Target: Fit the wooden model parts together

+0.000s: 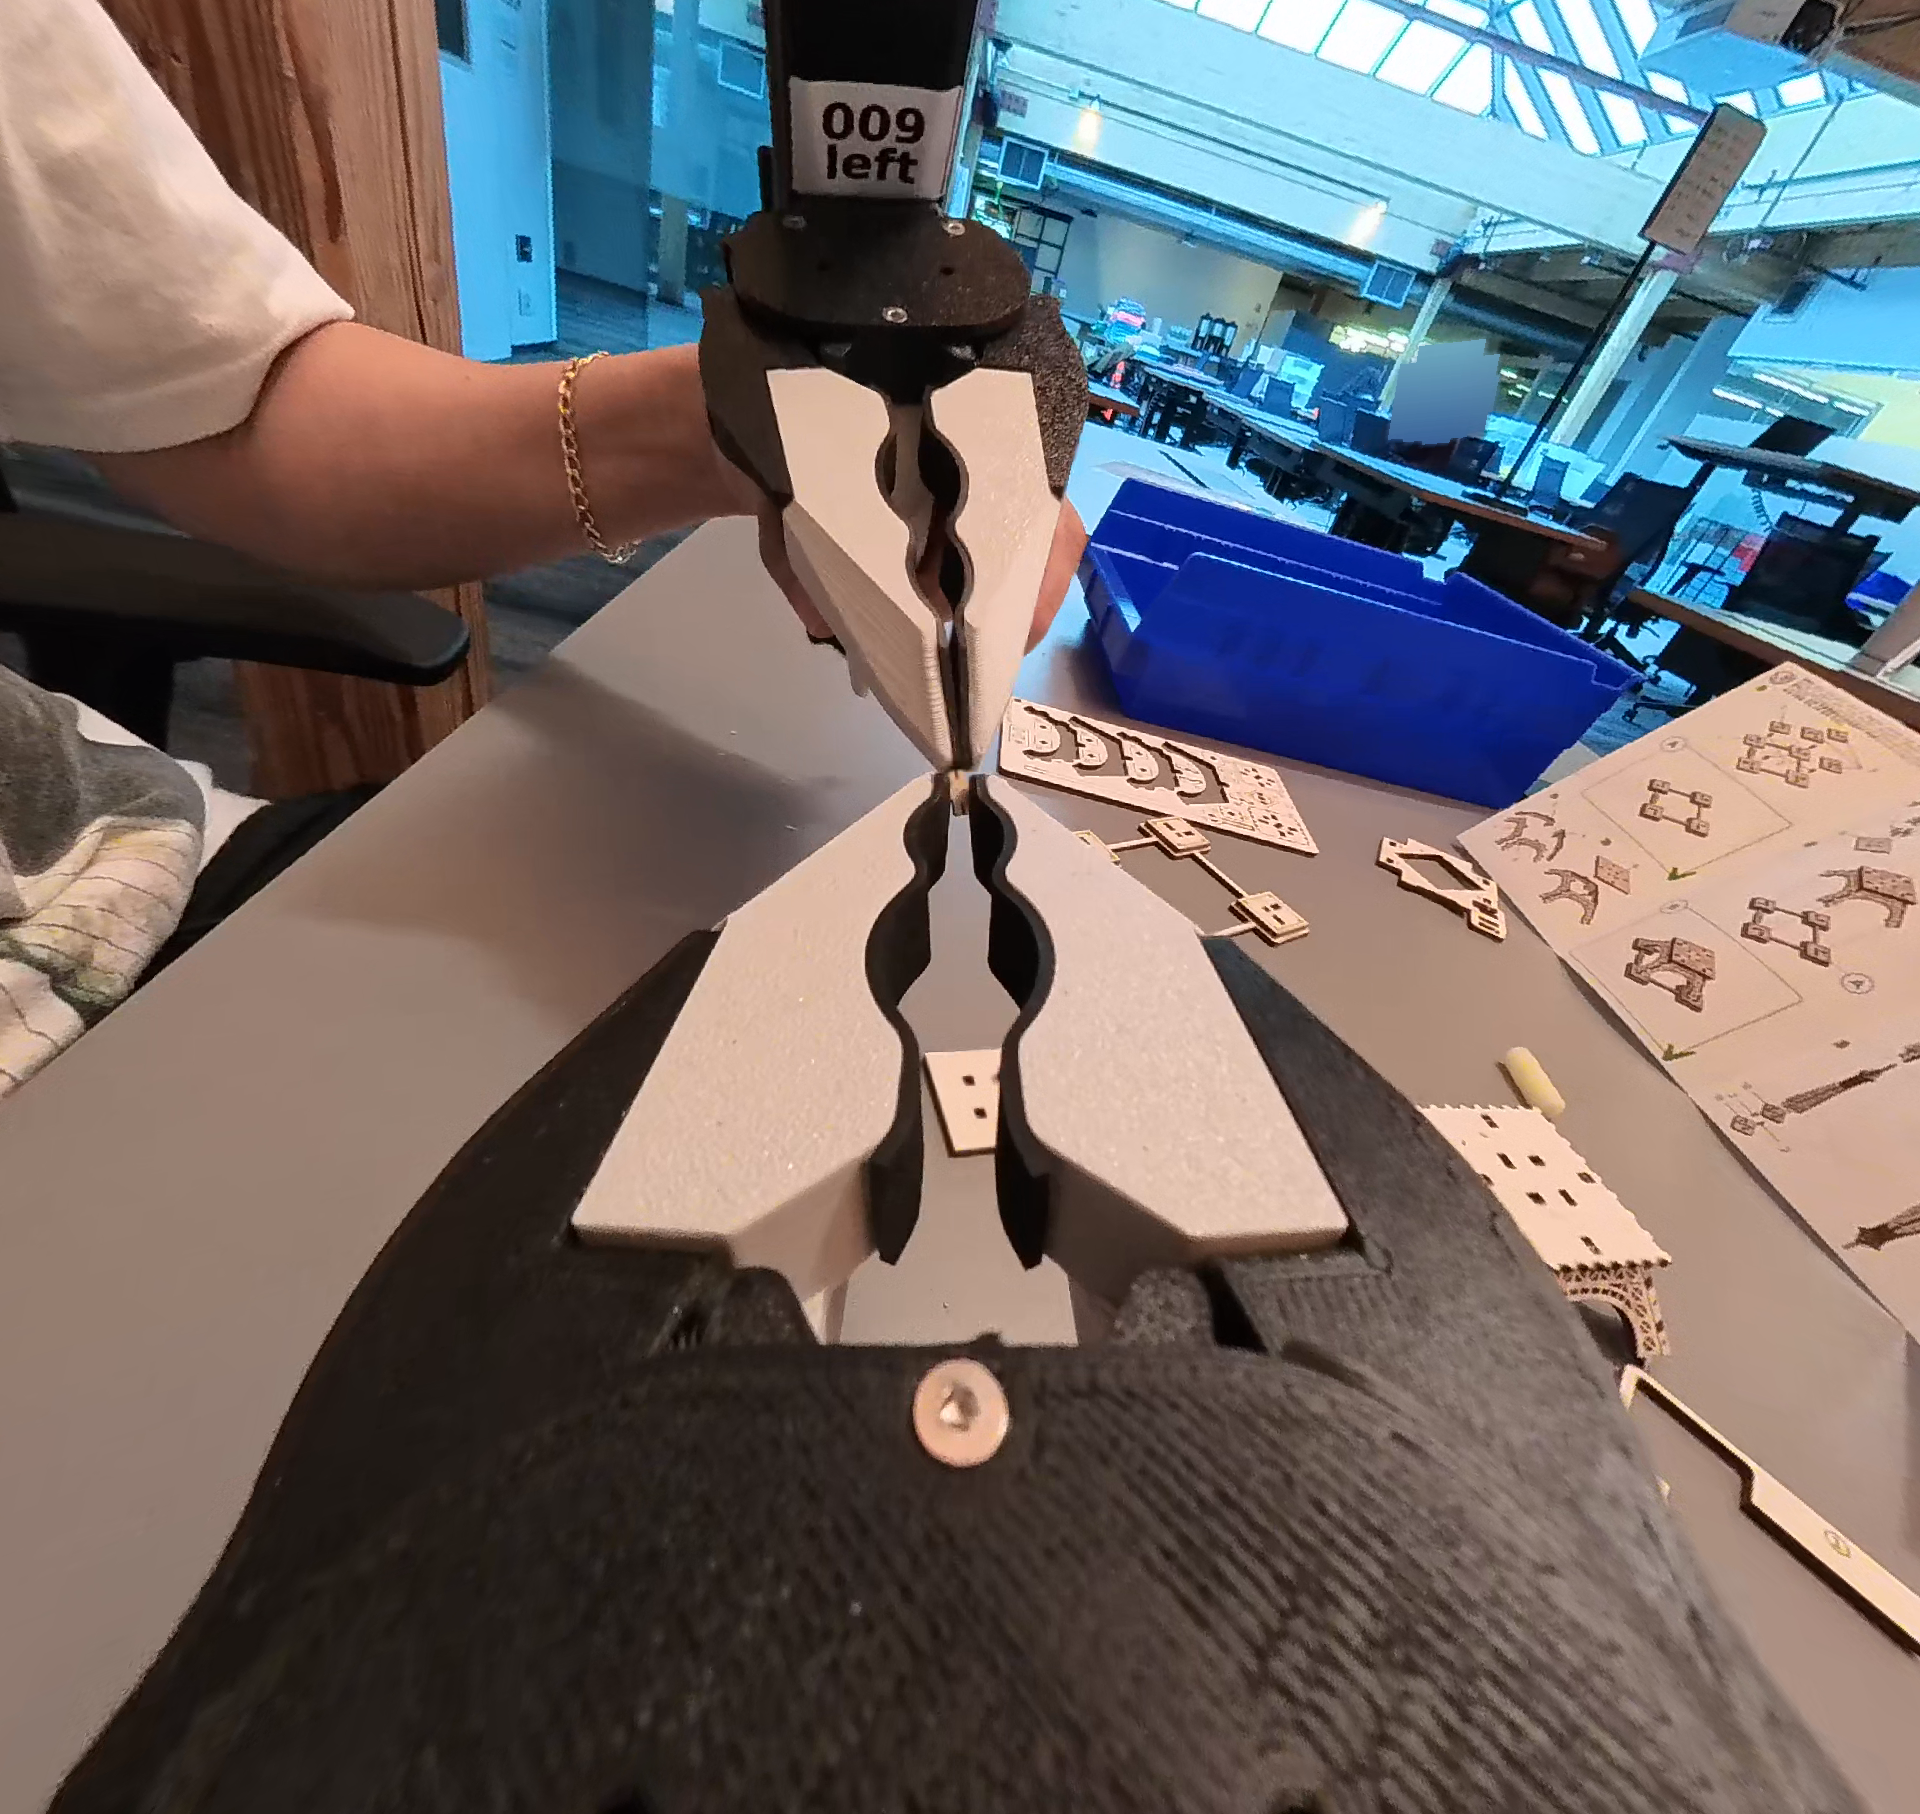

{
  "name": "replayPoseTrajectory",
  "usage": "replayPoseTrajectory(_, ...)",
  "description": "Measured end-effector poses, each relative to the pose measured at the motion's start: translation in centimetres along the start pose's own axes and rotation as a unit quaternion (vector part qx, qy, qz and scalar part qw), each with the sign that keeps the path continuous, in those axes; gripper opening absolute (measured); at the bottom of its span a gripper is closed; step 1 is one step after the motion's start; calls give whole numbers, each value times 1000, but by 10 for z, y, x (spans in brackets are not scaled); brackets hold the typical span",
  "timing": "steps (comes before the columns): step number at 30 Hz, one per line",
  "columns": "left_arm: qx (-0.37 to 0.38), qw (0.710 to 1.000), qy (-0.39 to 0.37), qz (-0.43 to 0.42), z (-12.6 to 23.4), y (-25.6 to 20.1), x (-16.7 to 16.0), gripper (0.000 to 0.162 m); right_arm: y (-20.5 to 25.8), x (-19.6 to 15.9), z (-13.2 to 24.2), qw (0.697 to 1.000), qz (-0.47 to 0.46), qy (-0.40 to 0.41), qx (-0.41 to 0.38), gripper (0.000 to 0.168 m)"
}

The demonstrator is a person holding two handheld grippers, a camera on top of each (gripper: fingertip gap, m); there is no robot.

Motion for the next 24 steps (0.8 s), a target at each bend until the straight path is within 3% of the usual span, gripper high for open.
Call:
replayPoseTrajectory(7,19,1000,-14,6,5,-1,1,6,-5,5,1,999,31,-6,-35,1)
replayPoseTrajectory(14,27,989,-76,122,5,3,0,4,1,6,-3,995,84,-1,-47,2)
replayPoseTrajectory(24,12,982,-80,170,5,2,-3,5,1,6,-3,991,116,4,-68,1)
Point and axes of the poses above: each gripper's, where its closed fingertips meet, z back along the fingers, x out of its top, y = z × x across the jaws, the point moved 6 cm from there along z, back along the fingers, and after that the axes turned 14 degrees about -x, right-handed, at the moved point
